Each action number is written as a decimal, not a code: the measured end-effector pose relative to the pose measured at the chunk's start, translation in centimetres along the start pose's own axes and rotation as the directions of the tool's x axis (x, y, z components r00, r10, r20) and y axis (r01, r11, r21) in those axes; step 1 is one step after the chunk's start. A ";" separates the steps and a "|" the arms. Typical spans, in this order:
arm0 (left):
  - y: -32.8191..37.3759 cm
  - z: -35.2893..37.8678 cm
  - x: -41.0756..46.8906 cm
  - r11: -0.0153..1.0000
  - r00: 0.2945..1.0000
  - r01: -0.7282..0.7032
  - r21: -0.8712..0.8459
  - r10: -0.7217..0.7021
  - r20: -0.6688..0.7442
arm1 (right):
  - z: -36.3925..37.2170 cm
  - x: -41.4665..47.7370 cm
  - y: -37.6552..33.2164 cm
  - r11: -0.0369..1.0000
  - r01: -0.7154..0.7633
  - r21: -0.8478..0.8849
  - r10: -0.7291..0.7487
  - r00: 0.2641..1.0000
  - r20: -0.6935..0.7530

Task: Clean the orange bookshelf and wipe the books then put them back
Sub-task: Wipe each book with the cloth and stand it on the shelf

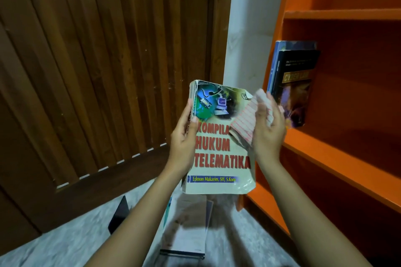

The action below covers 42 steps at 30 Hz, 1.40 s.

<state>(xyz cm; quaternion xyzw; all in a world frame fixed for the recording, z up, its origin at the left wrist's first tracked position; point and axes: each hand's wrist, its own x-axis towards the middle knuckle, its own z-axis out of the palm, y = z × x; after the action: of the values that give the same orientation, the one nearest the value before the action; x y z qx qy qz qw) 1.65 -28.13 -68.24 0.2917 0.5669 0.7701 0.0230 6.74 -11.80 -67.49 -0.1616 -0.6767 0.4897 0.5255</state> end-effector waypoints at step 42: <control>0.4 1.3 1.7 0.969 0.925 -0.201 -0.142 0.140 -0.352 | 0.2 -9.8 1.4 0.873 0.456 -0.172 -0.362 0.844 0.397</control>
<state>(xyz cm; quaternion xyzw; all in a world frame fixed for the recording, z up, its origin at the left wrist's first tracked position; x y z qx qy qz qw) 0.94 -26.49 -66.93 0.1999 0.4646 0.8548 -0.1166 10.00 -18.42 -74.10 0.0106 -0.8364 0.2933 0.4629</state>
